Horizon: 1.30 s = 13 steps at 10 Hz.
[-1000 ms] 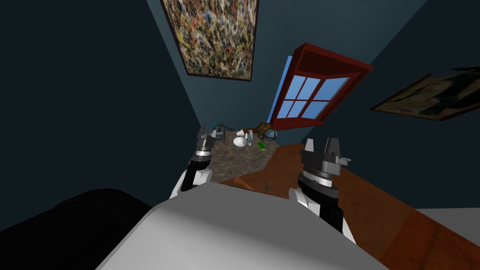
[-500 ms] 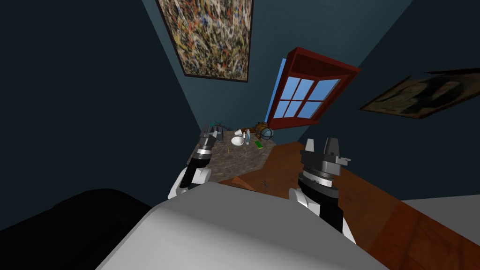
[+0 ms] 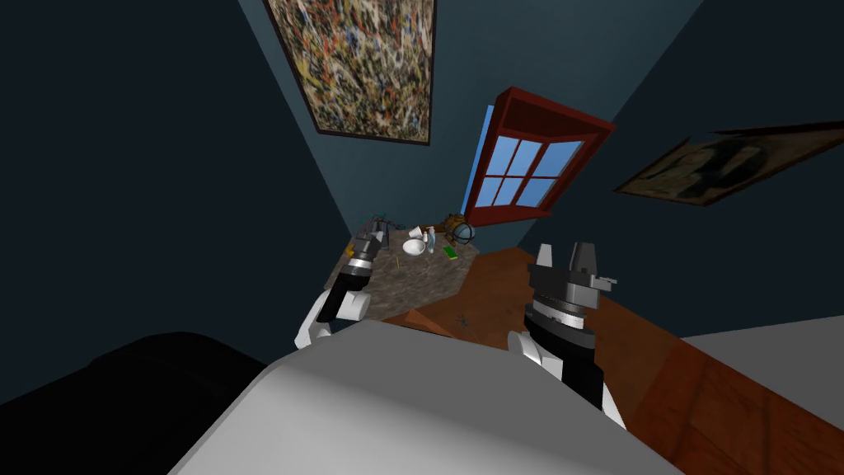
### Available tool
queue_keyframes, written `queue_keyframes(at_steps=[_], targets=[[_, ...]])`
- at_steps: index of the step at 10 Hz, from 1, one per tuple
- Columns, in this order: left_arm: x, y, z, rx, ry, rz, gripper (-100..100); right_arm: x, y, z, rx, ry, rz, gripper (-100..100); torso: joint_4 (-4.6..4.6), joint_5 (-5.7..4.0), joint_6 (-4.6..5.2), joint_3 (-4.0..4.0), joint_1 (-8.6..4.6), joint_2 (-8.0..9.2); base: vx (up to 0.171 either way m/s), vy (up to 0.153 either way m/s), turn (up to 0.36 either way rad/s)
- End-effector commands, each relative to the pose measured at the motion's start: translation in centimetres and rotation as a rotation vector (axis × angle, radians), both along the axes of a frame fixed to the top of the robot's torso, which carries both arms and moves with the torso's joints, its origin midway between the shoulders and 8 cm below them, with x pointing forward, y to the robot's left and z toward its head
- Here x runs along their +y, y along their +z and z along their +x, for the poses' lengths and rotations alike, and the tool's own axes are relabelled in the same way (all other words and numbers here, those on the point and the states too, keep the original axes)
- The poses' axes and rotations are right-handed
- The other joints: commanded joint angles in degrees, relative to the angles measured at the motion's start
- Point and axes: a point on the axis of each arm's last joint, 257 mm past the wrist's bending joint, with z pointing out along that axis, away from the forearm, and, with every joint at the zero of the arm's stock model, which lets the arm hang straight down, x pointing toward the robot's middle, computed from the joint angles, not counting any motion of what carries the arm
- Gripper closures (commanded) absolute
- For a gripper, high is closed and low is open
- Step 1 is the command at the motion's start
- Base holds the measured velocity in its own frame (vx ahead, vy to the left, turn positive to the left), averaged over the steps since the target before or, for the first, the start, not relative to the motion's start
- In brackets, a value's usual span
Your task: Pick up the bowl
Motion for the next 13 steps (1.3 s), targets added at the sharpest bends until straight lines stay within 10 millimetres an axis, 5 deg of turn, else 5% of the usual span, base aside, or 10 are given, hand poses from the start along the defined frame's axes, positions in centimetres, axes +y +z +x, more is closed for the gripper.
queue_keyframes(at_steps=[1, 13], targets=[[0.3, -0.8, 0.7, 0.041, 0.011, 0.005, -100, 0.0, 0.0, 0.0, 0.000, 0.000, 0.000, 0, 0.00, 0.00, 0.00, 0.00, 0.00, 0.00, -0.016, -0.028, -0.051], [2.6, -4.4, 3.9, 0.252, 0.091, 0.046, -100, 0.0, 0.0, 0.0, 0.000, 0.000, 0.000, 0, -0.02, 0.02, -0.02, -0.05, 0.07, -0.09, -0.006, -0.019, -0.045]])
